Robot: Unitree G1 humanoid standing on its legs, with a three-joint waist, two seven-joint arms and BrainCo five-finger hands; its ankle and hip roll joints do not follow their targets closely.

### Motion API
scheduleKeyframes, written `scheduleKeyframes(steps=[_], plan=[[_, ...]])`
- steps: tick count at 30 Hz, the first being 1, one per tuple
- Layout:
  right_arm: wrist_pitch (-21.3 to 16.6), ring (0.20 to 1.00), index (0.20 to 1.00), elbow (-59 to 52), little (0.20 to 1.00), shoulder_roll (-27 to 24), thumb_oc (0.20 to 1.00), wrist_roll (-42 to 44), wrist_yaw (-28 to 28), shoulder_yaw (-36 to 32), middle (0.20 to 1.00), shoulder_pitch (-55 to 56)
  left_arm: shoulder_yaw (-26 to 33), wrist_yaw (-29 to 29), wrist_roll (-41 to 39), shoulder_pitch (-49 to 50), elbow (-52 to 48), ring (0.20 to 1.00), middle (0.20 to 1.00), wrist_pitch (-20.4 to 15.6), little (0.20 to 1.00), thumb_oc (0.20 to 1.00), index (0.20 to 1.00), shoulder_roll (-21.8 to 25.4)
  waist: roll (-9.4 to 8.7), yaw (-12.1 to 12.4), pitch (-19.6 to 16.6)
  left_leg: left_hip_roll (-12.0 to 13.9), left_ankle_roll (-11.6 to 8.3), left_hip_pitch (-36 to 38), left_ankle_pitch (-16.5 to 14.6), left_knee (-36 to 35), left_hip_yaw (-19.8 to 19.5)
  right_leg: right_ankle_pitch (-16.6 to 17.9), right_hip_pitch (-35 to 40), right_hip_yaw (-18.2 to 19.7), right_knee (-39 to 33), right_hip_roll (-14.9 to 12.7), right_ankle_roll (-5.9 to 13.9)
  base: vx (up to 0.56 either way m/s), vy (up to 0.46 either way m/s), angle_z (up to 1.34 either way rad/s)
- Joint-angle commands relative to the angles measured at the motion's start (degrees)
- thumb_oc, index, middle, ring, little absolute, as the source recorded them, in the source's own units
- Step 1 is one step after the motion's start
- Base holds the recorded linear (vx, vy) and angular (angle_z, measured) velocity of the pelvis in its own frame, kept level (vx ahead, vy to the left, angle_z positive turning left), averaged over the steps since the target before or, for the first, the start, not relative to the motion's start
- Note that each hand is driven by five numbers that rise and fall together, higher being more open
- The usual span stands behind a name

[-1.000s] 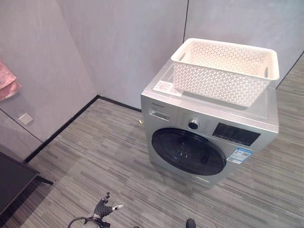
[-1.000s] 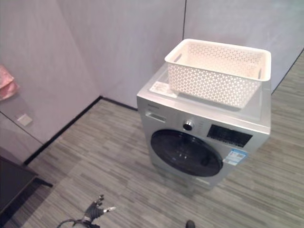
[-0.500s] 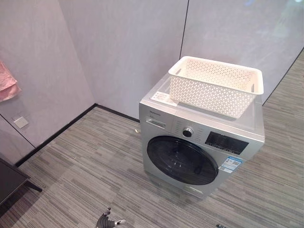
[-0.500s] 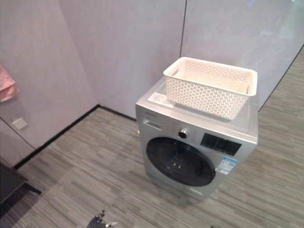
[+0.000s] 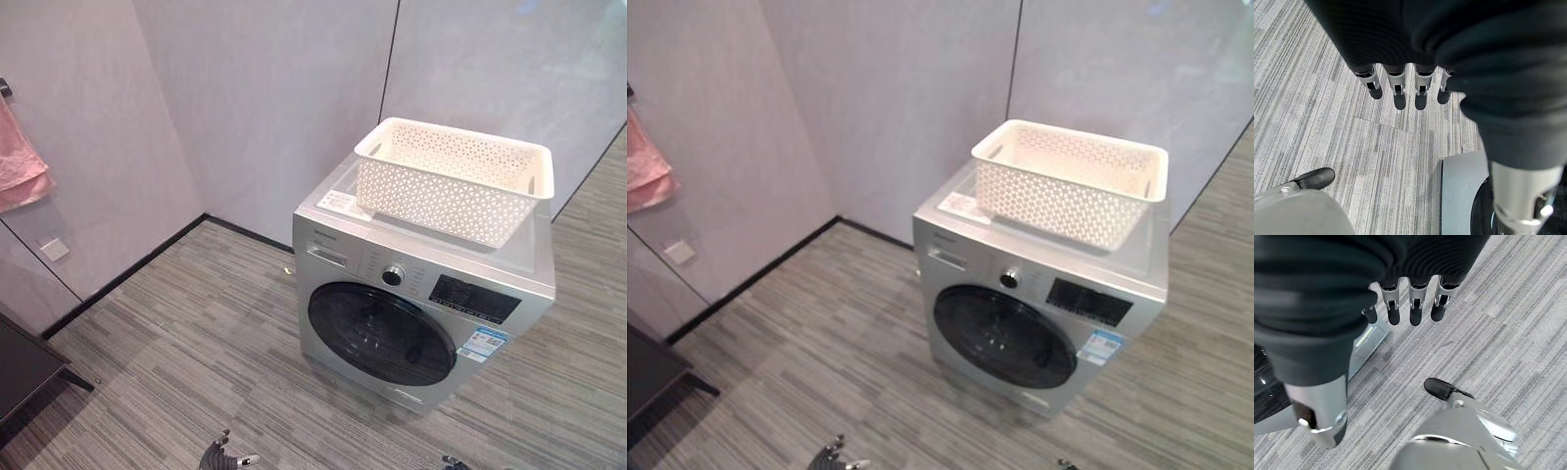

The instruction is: Grab the laundry basket,head to the washer,open it,put in the laundry and shut it.

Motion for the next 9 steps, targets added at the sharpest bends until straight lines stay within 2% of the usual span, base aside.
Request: scheduleKeyframes(steps=[1,9], plan=[[-0.6,1.000,1.000,2.1,1.000,0.4,1.000,-1.0,-0.6,2.2,1.000,-3.3,0.2,0.8,0.7,-4.0,1.3,1.000,1.000,-0.9,1.000,1.000,1.000,2.3,-2.96,0.6,1.8,1.3,-1.49,-0.2,-1.7,0.6,-2.9,-0.3,1.5,-0.6,0.5,-4.1,3.61,0.00,0.000,0.00],[-1.1,1.000,1.000,2.1,1.000,1.0,1.000,-0.6,-1.4,1.9,1.000,-2.7,1.3,2.4,0.2,-3.5,0.4,1.000,1.000,-2.2,1.000,1.000,1.000,3.1,-3.16,1.0,1.9,1.4,-1.68,-0.2,-1.6,0.6,-3.0,-0.5,1.8,-0.9,0.5,-4.1,3.61,0.00,0.000,0.00]])
